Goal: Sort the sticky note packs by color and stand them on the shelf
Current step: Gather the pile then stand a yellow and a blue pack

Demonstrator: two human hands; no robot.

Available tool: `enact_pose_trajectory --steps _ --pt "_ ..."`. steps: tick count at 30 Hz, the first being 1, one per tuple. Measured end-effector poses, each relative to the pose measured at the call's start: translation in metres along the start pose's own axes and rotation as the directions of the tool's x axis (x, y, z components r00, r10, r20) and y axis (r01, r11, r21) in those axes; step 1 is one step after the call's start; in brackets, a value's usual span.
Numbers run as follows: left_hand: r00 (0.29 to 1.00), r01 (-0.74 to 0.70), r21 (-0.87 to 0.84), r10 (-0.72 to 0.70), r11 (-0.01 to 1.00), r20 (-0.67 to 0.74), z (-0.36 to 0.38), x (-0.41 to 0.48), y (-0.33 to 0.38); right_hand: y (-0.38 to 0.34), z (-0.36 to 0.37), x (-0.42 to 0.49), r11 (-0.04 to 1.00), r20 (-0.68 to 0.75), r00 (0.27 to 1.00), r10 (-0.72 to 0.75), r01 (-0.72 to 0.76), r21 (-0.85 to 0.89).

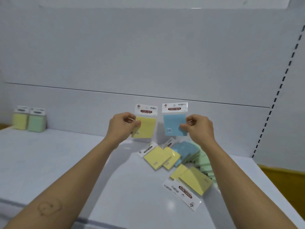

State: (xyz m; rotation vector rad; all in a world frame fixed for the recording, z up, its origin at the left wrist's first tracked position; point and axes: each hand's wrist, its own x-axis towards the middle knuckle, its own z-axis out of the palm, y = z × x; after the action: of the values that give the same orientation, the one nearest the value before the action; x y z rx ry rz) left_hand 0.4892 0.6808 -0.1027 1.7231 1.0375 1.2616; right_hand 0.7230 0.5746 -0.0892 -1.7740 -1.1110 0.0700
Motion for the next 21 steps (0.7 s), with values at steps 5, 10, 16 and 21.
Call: enact_pose_trajectory --steps 5,10,16,21 --pt "0.992 0.056 0.051 -0.050 0.997 -0.112 -0.054 -0.003 -0.009 -0.028 0.055 0.002 0.996 0.131 0.991 -0.033 0.021 0.091" --pt "0.972 0.101 0.113 -0.073 0.989 -0.225 -0.120 -0.015 -0.025 -0.066 0.109 -0.011 0.982 0.245 0.964 -0.101 0.058 0.178" --pt "0.940 0.106 0.083 -0.072 0.991 -0.332 -0.197 -0.022 -0.036 -0.118 0.161 -0.036 0.979 0.297 0.945 -0.138 0.084 0.188" --pt "0.920 0.109 0.035 -0.088 0.993 -0.381 -0.273 -0.029 -0.051 -0.171 0.205 -0.059 0.974 0.320 0.933 -0.164 0.101 0.203"
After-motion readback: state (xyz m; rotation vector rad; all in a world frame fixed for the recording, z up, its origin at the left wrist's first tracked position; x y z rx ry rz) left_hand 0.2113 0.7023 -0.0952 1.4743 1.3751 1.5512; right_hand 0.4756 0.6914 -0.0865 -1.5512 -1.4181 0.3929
